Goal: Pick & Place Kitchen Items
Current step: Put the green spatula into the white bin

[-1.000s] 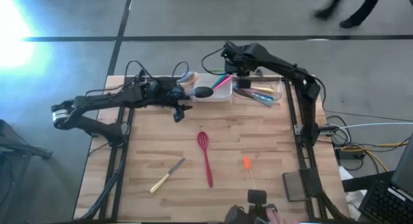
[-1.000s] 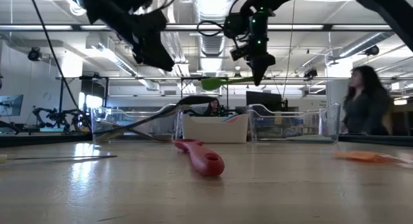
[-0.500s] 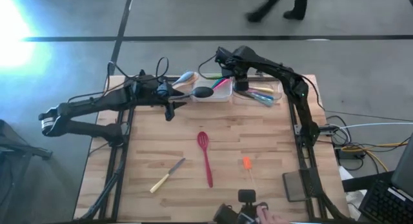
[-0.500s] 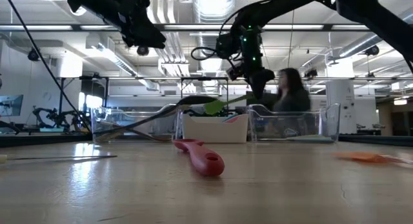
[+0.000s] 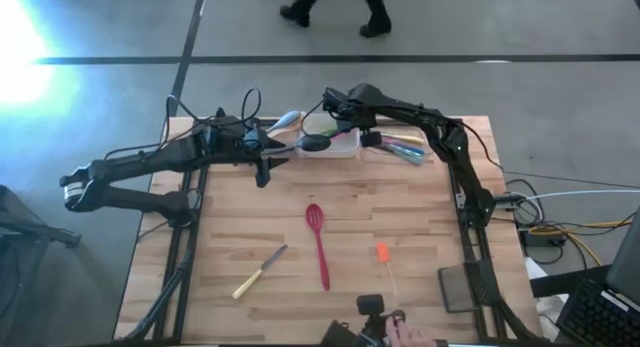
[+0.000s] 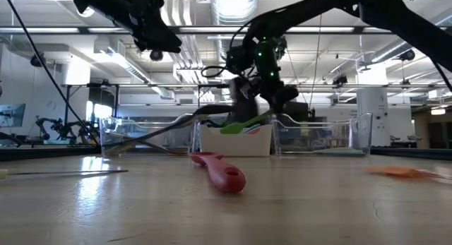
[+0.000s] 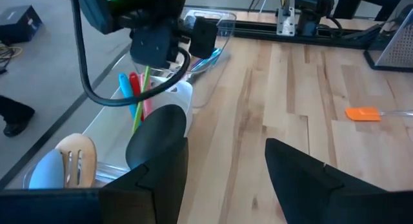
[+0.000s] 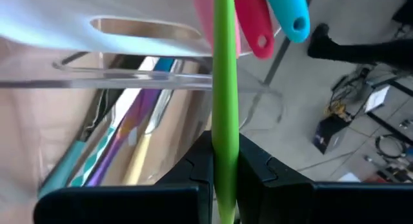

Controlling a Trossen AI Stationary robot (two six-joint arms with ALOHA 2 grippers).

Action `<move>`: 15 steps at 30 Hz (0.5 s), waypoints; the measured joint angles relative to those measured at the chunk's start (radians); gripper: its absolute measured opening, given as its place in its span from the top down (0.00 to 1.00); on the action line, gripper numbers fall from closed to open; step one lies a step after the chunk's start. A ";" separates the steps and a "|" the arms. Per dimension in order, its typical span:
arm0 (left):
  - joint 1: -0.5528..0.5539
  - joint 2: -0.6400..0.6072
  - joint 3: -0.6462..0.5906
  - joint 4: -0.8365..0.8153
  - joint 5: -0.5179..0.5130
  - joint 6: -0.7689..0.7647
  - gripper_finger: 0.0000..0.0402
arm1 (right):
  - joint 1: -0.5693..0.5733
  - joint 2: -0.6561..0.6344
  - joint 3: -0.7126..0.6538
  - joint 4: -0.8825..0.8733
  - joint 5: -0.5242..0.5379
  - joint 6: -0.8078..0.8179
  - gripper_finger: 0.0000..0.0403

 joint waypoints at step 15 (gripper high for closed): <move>0.000 0.001 -0.001 0.023 0.000 0.026 0.48 | -0.006 0.005 -0.001 0.122 0.083 -0.137 0.95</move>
